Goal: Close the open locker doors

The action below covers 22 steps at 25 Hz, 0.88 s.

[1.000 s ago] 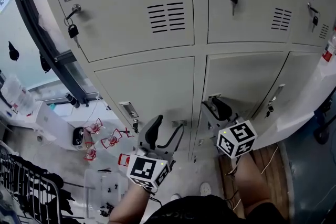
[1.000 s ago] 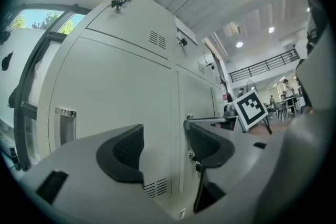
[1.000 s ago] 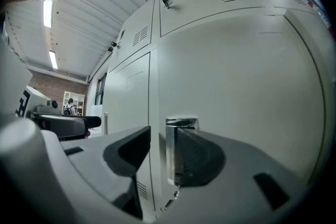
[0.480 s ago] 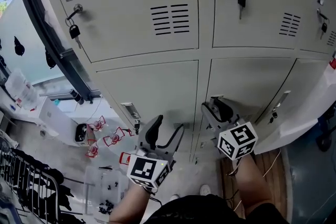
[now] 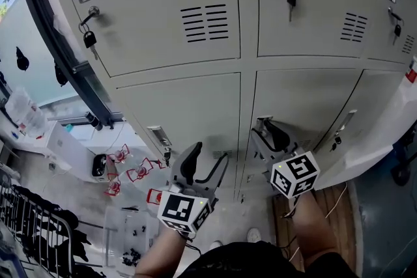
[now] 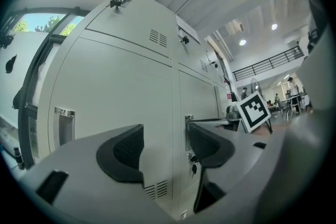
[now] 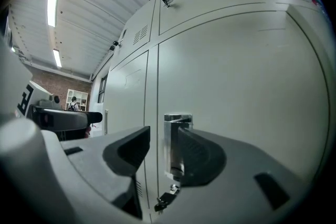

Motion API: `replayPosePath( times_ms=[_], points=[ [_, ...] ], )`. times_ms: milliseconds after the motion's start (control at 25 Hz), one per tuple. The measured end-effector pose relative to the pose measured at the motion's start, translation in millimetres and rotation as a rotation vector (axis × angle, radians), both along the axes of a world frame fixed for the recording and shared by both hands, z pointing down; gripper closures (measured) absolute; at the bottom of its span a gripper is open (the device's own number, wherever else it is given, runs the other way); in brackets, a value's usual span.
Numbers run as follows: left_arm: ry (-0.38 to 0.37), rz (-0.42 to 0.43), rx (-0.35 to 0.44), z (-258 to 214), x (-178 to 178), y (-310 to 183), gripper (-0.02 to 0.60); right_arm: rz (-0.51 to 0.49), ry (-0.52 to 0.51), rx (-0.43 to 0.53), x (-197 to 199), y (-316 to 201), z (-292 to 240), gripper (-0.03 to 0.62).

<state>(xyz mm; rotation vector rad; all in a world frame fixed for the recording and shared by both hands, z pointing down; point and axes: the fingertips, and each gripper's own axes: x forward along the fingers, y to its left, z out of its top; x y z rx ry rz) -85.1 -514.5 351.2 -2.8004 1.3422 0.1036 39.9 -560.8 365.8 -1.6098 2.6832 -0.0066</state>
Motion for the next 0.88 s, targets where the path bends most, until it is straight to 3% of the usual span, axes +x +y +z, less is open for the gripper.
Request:
replayPosePath(
  times_ms=[880],
  points=[
    [0.007, 0.078, -0.014, 5.0, -2.7, 13.6, 0.308, 0.068, -0.025, -0.013, 0.7, 27.9, 1.0, 0.439]
  ],
)
